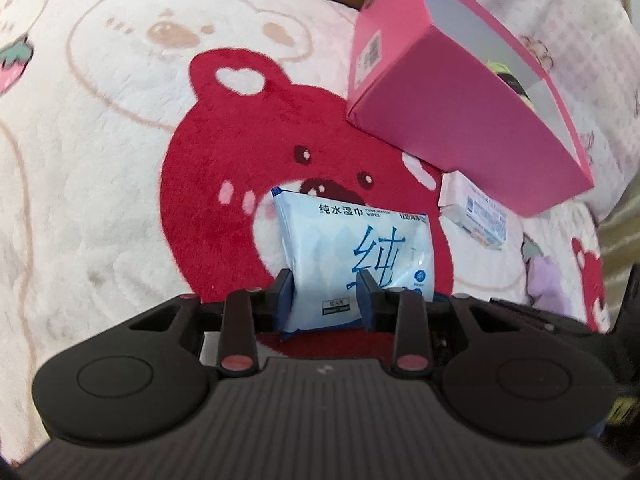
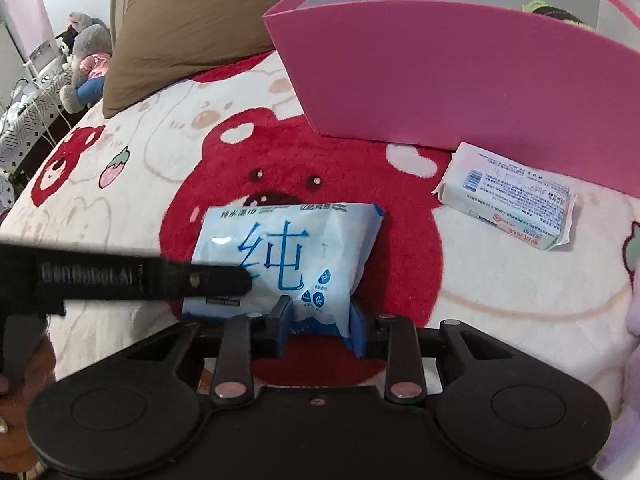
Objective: Organize objects
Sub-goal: 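Lift the wet-wipe pack with the left tool into the pink box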
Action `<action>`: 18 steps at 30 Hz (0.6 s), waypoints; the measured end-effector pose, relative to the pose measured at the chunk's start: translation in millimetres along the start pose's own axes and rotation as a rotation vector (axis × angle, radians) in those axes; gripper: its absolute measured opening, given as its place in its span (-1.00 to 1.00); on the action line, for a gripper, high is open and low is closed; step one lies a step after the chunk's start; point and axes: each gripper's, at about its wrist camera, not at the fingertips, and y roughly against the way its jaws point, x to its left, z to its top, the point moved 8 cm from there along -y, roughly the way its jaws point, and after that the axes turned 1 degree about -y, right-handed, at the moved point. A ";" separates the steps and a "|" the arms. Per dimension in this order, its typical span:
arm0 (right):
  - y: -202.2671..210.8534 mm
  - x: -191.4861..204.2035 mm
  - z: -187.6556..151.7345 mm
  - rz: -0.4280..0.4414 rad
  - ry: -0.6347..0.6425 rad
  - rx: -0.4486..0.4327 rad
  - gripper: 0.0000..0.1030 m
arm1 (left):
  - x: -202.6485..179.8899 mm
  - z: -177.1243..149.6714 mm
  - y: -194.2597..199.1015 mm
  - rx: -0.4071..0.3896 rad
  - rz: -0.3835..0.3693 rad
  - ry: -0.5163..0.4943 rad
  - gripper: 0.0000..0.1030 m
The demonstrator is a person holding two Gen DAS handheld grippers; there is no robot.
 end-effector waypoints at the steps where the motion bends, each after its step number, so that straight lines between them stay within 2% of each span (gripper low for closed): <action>1: -0.4 -1.5 0.5 0.009 -0.020 0.001 -0.33 | -1.4 -0.7 0.7 -0.004 0.005 -0.001 -0.38; 5: 2.4 4.9 -1.9 -0.023 0.030 -0.022 -0.33 | -9.4 -3.2 5.3 -0.018 0.023 -0.037 -0.38; 14: 34.2 -0.1 9.7 -0.054 0.042 -0.077 -0.33 | -41.5 6.0 25.2 -0.049 -0.029 -0.067 -0.38; 18: 50.0 -1.4 11.0 -0.071 0.052 -0.080 -0.33 | -54.4 1.3 32.5 -0.047 -0.026 -0.085 -0.38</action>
